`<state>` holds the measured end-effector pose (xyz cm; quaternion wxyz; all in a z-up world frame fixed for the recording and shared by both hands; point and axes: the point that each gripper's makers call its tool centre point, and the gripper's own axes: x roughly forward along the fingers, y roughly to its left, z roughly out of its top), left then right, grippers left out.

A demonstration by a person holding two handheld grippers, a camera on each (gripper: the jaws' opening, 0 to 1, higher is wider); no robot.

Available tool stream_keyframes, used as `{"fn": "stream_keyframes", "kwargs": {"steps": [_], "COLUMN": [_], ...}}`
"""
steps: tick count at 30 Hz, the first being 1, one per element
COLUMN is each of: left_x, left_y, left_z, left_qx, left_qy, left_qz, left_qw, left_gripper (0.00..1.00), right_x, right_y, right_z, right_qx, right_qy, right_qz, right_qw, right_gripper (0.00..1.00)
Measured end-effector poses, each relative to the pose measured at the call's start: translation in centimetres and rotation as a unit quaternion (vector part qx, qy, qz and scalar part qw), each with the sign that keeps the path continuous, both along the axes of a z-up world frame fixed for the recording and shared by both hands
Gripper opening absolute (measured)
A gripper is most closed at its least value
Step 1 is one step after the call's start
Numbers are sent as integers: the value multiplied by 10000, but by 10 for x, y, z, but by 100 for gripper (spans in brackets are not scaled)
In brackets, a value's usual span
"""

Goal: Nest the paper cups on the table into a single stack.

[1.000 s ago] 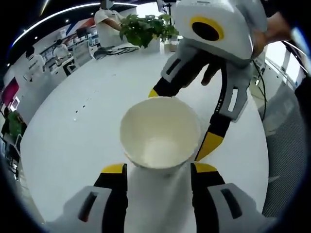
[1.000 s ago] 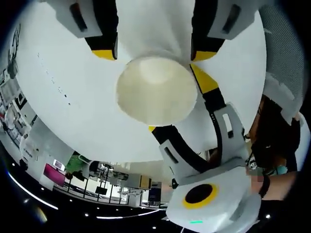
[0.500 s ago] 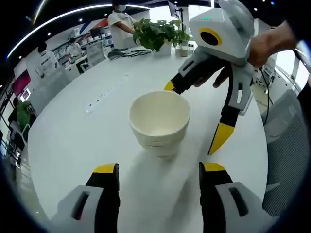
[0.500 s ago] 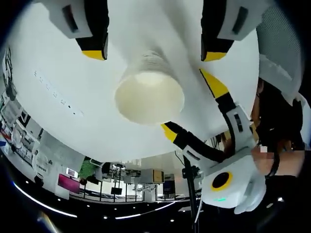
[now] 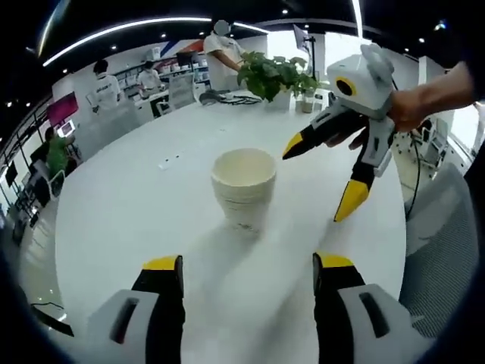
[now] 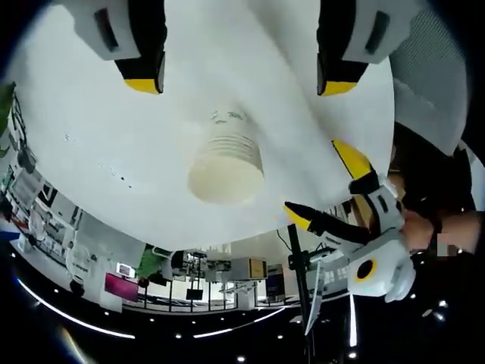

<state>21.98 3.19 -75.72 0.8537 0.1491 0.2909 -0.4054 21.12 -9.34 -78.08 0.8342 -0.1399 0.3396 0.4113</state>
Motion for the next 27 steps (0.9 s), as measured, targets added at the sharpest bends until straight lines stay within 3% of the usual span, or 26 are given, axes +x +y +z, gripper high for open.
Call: {"fn": "stream_keyframes", "kwargs": {"steps": [7,14,19,27], "left_x": [-30,-40,-54,-69], "left_y": [1,15,16,26], "left_z": [-1,4,20,17], "left_qx": [-116,-265,-382,-490], "left_qy": [-32,-182,-281,-356], "left_qz": [223,529,720,983], "left_qw": [9997,9981,9963,9933], "left_gripper": [69,71,71,72], "right_x": [-21,-48,-59,-86], "right_y": [-12,-22,-27,-38], "right_z": [1,10,5,4], "right_qx": [44,37,88,185], "right_qy": [-35,-78,-73,-8], "right_qz": [-138,-130,-222,-497], "right_qw": [9999,9999,9997,9986], "right_gripper": [84,85,86,87]}}
